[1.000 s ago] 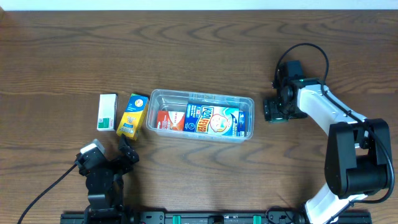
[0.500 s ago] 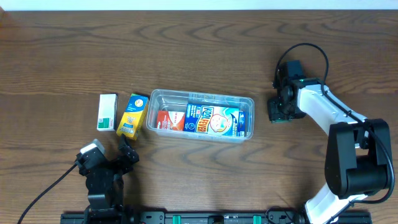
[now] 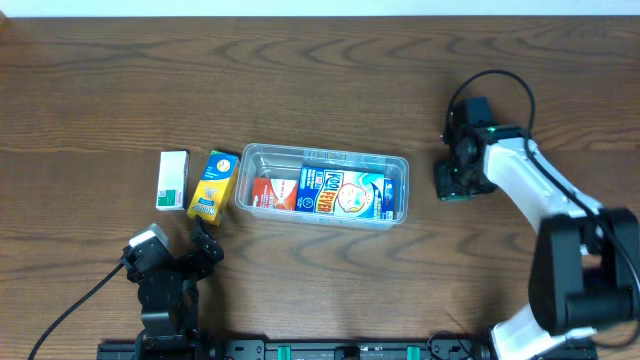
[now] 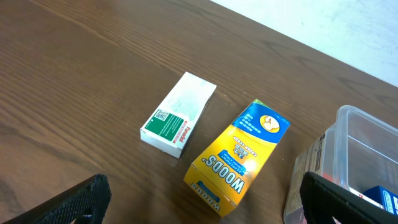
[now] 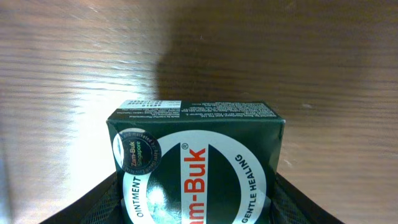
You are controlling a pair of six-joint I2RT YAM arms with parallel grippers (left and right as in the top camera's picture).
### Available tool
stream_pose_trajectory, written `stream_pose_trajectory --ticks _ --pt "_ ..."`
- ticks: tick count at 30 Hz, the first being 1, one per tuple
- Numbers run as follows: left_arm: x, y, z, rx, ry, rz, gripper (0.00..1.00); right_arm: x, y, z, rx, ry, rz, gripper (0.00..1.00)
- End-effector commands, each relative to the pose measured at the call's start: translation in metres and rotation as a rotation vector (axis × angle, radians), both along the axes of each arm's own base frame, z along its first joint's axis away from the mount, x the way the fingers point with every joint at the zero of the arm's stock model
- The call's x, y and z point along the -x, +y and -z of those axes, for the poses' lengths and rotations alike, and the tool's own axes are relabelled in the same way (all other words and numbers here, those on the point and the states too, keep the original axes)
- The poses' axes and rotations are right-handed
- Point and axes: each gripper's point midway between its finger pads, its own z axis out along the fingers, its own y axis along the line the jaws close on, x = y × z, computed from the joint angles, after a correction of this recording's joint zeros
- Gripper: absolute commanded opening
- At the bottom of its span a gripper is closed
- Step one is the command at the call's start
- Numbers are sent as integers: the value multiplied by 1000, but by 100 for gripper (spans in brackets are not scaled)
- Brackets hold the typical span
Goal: Pack container
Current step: 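Carry the green tin box into the container and release it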
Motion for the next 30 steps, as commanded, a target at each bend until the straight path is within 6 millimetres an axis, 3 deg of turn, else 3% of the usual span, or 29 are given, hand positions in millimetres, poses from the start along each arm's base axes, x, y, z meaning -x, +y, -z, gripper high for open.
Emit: stream_pose_trajectory --ticks 1,6,10,13,20,24,30 --pt "0 0 7 -14 15 5 98 -18 14 -53 -23 -163 -35 48" --pt "0 0 7 -14 15 5 98 -15 43 -104 -56 -318 -131 45" --pt "0 0 7 -14 15 5 98 -10 72 -134 -75 -418 -256 41" --pt "0 0 7 -14 15 5 98 -4 104 -149 -93 -485 -384 40" --pt "0 0 7 -14 15 5 98 3 191 -167 -130 -635 -703 40" --pt "0 0 7 -14 15 5 98 -1 235 -171 -168 -726 -793 40" --pt "0 0 7 -14 15 5 98 -5 287 -138 -216 -732 -929 38"
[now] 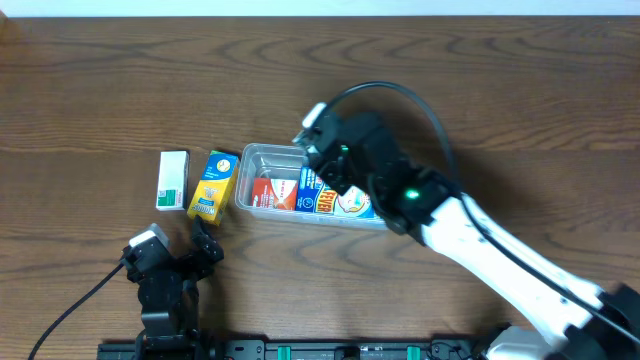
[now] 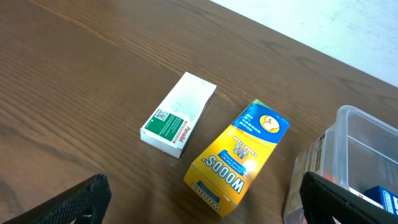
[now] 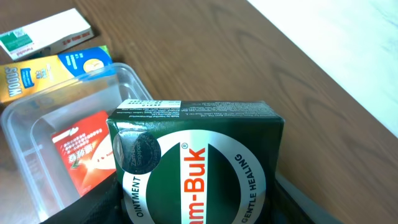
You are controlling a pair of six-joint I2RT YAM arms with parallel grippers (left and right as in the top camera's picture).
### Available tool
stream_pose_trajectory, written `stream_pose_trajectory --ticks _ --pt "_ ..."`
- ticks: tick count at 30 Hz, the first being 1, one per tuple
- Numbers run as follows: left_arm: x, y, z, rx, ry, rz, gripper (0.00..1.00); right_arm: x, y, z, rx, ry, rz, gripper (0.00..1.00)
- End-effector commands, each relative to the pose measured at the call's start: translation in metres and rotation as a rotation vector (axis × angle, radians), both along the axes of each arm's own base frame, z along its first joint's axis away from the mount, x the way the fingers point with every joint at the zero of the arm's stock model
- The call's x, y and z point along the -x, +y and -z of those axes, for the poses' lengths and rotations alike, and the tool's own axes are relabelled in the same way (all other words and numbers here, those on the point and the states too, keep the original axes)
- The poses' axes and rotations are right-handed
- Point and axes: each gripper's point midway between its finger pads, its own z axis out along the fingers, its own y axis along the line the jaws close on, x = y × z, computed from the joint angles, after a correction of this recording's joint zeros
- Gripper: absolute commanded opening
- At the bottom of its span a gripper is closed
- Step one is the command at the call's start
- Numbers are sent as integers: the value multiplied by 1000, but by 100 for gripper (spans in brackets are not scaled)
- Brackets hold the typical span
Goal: Pack container
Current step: 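Carry the green tin box into the container and release it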
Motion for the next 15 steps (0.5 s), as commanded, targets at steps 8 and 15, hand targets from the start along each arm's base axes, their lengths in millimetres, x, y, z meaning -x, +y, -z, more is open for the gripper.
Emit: stream_pose_trajectory --ticks 8,15 --pt "0 0 7 -14 15 5 98 17 57 56 109 -13 -269 41" --pt "0 0 7 -14 15 5 98 44 83 50 56 -12 -398 41"
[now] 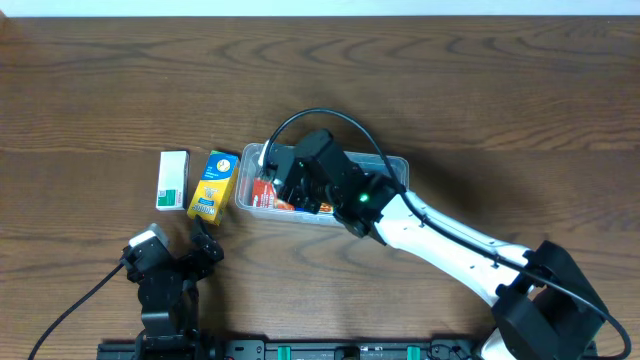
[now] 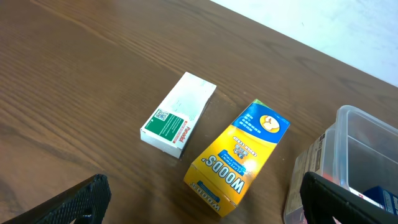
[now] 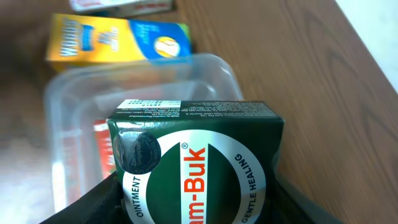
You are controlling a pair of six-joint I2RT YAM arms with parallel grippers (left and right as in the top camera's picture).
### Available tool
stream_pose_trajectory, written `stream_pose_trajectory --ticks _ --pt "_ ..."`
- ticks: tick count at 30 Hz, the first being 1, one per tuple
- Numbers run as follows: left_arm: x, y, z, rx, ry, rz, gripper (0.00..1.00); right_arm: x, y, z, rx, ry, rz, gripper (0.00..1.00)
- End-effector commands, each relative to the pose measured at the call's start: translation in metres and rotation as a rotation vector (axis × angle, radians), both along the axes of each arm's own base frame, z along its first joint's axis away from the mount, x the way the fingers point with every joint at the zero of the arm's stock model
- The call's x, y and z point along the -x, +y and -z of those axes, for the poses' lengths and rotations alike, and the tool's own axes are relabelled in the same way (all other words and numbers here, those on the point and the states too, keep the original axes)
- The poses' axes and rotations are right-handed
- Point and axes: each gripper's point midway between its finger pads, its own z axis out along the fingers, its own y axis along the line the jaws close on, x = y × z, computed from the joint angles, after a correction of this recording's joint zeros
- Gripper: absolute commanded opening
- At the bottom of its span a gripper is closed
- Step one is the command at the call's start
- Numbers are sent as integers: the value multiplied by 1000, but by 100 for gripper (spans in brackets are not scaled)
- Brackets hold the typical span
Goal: Pack container
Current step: 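Carry the green tin box into the container and release it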
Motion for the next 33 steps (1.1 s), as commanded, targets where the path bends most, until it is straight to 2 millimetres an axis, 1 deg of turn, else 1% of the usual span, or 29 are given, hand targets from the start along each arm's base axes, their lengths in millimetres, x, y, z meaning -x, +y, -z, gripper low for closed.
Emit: stream_pose_trajectory --ticks 1,5,8,11,12,17,20,25,27,29,31,33 --pt "0 0 7 -14 15 5 98 16 18 -11 -36 -9 -95 42" --pt "0 0 7 -14 15 5 98 17 20 -9 -32 -13 -103 43" --pt "0 0 7 -14 15 5 98 15 21 -7 -31 -20 -108 47" --pt "0 0 7 -14 15 5 98 13 24 -5 -23 -46 -129 60" --pt "0 0 7 -14 15 5 98 12 25 -5 -21 -58 -136 65" --pt "0 0 7 -14 15 5 98 5 27 -11 -38 -96 -124 79" --pt "0 0 7 -14 15 5 98 -1 26 -14 -34 -122 -97 84" --pt "0 0 7 -14 15 5 98 -3 23 -13 -28 -117 -83 85" --pt "0 0 7 -14 15 5 98 -12 16 -17 -31 -117 3 88" --pt "0 0 7 -14 15 5 98 -26 -1 -26 -45 -114 151 93" --pt "0 0 7 -14 15 5 98 -38 -25 -39 -77 -100 321 97" --pt "0 0 7 -14 15 5 98 -46 -54 -53 -107 -72 460 99"
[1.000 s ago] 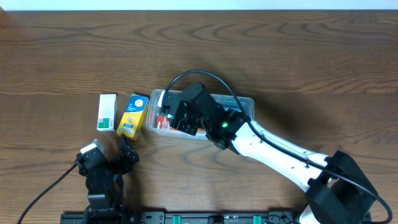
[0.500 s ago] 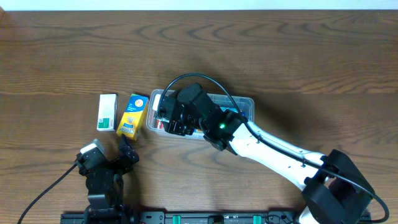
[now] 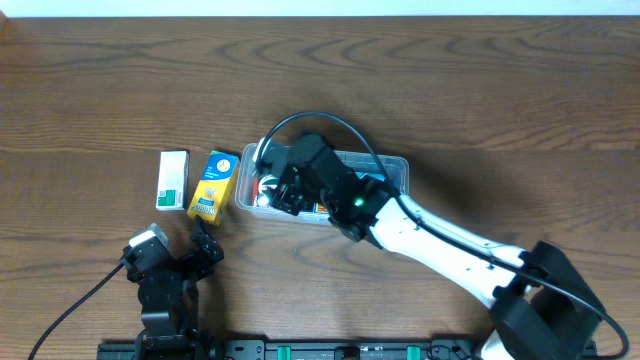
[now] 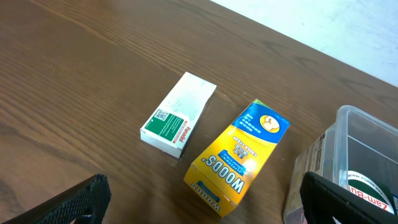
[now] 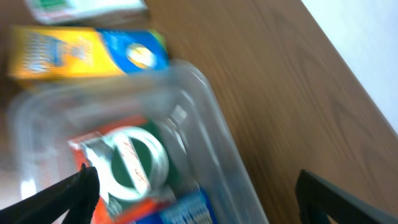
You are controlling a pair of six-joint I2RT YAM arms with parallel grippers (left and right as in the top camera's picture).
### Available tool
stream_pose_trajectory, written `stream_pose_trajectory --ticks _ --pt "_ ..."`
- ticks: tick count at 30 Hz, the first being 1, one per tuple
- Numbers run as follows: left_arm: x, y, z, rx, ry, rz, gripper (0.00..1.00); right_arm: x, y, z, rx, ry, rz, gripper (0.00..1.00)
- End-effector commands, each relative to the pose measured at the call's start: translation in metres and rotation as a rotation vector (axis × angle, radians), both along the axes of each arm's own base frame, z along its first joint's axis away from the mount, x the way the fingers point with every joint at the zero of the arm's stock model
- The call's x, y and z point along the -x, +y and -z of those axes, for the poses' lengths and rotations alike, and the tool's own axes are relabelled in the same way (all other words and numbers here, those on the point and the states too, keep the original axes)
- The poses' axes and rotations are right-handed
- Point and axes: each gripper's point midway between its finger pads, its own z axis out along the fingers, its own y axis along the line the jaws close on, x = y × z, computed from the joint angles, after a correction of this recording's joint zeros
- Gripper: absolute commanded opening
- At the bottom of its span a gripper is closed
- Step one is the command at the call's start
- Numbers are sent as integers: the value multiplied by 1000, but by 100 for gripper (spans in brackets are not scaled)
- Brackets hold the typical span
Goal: Pack container
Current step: 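Carry the green tin box into the container and release it, then raise the right gripper away from the container, then move the left gripper to the white-green box and grasp it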
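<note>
The clear plastic container [image 3: 395, 162] stands mid-table. In the right wrist view a dark green Zam-Buk box [image 5: 130, 163] lies in its left end [image 5: 205, 102], on a red box and beside a blue box [image 5: 186, 208]. My right gripper [image 5: 196, 199] hangs open just above it, over the container's left half [image 3: 290, 185]. The green box also shows at the right edge of the left wrist view [image 4: 370, 198]. A yellow Woods box [image 3: 213, 185] and a white-and-green box [image 3: 173, 180] lie left of the container. My left gripper [image 4: 202, 199] is open near the front edge.
The right arm reaches across the container from the front right and hides most of its contents in the overhead view. The yellow box [image 4: 239, 155] lies close to the container's left wall [image 4: 348, 143], the white-and-green box [image 4: 179, 114] just beyond it.
My right gripper has opened and let go of the green Zam-Buk box, which now lies in the container's left end. The left arm has not moved.
My right gripper was shut on the green box on the table, right of the container. Then it held the box above the container, then low over its left half. Now the box lies inside and the gripper is open. The left arm stayed still throughout.
</note>
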Motion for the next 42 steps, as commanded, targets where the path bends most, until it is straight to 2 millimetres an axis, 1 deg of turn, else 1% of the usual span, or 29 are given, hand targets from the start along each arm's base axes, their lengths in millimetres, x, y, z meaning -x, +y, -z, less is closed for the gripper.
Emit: stream_pose_trajectory --ticks 1,3,6,9,11,13,16,19,20,22,27,31,34,38,42 --pt "0 0 7 -14 15 5 98 -29 -56 -52 -133 -14 336 99" --pt "0 0 7 -14 15 5 98 -34 -90 -62 -175 36 455 99" --pt "0 0 7 -14 15 5 98 -42 -155 -66 -234 135 668 99" --pt "0 0 7 -14 15 5 98 -42 -220 -56 -295 280 860 99" --pt "0 0 7 -14 15 5 98 -40 -256 -47 -329 366 964 99" --pt "0 0 7 -14 15 5 98 -37 -284 -39 -360 438 1038 99" --pt "0 0 7 -14 15 5 98 -31 -325 -30 -381 495 1147 99" --pt "0 0 6 -14 11 5 98 -27 -351 -27 -398 517 1218 99" --pt "-1 0 5 -14 6 5 98 -25 -358 -26 -399 521 1239 99" --pt "-2 0 4 -14 -1 6 98 -24 -366 -25 -402 524 1263 99" --pt "-3 -1 -3 -13 -20 9 98 -22 -368 -24 -401 527 1270 99" --pt "-2 -1 -25 -14 -45 8 98 -21 -368 -23 -397 533 1271 99" --pt "-3 3 -46 -25 -32 -9 98 -21 -368 -23 -397 532 1271 99" --pt "-12 10 -64 -37 81 -43 98 -21 -368 -23 -397 533 1271 99" --pt "-33 17 -76 -35 233 -70 98 -21 -368 -23 -397 533 1271 99"
